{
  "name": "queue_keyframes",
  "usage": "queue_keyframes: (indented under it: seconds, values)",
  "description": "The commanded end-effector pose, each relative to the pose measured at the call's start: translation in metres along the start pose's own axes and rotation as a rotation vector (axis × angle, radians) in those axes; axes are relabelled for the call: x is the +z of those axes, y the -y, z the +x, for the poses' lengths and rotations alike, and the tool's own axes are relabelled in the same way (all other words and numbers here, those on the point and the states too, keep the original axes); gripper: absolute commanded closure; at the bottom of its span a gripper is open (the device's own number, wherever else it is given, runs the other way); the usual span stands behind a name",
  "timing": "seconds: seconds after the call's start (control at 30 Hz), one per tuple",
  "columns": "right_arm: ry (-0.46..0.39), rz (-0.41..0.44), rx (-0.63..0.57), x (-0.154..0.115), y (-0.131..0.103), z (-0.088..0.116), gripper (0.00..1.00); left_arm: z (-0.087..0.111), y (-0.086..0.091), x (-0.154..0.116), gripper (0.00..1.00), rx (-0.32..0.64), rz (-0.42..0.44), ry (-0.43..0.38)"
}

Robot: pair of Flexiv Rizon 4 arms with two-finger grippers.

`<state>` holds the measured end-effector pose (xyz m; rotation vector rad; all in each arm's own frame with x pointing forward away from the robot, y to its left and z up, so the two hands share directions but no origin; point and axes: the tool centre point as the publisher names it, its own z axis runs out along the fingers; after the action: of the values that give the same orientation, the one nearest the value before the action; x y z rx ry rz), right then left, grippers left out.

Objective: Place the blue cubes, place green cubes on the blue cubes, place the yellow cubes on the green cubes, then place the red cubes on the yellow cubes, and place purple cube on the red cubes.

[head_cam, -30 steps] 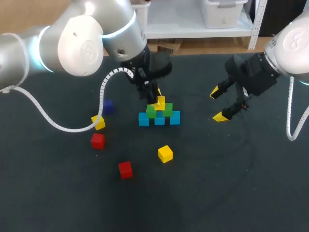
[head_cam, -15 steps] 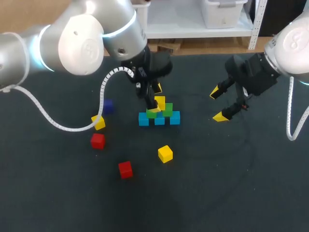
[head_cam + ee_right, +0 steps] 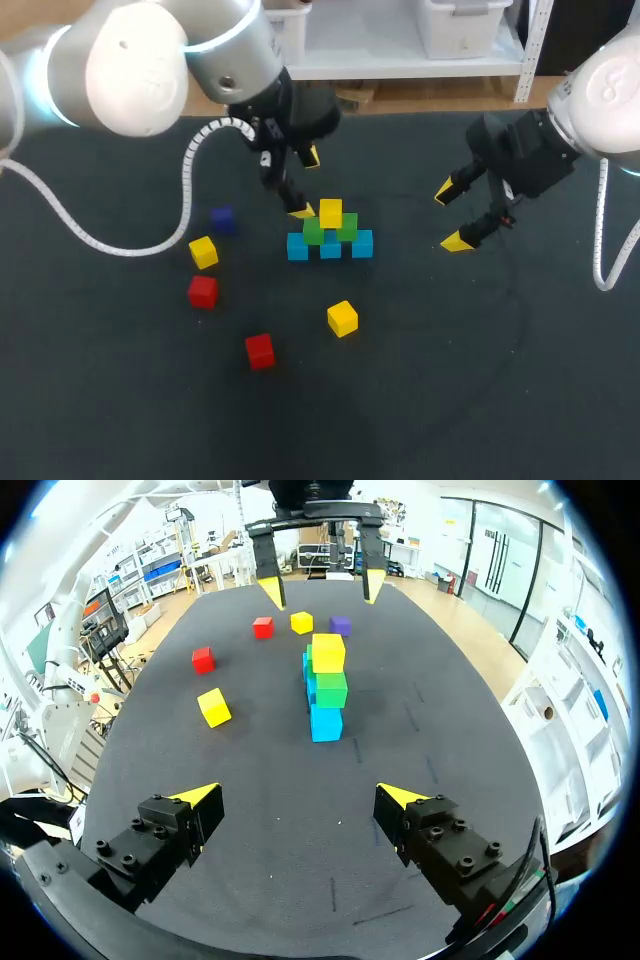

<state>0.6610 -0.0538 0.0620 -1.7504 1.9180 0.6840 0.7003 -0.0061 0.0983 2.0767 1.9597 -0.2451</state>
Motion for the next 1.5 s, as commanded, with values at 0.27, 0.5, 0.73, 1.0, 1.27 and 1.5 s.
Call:
queue_keyframes:
  seconds: [0.27,0.5,0.73,1.0,1.27,1.5]
  values:
    - [0.003,-0.002,-0.001,0.001,0.001,0.0,0.0,0.066,0.032,-0.02,0.0,-0.165,-0.068,-0.002]
    - [0.003,-0.002,-0.001,0.001,0.001,0.0,0.0,0.094,0.042,-0.019,0.0,-0.249,-0.082,-0.026]
    - [0.003,-0.002,-0.001,0.001,0.001,0.0,0.0,0.117,0.044,-0.002,0.0,-0.285,-0.062,-0.062]
    - [0.003,-0.002,-0.001,0.001,0.001,0.0,0.0,0.133,0.044,0.012,0.0,-0.355,-0.044,-0.058]
    - [0.003,-0.002,-0.001,0.001,0.001,0.0,0.0,0.142,0.036,0.022,0.0,-0.365,-0.046,-0.064]
    - [0.003,-0.002,-0.001,0.001,0.001,0.0,0.0,0.155,0.027,0.034,0.0,-0.364,-0.042,-0.077]
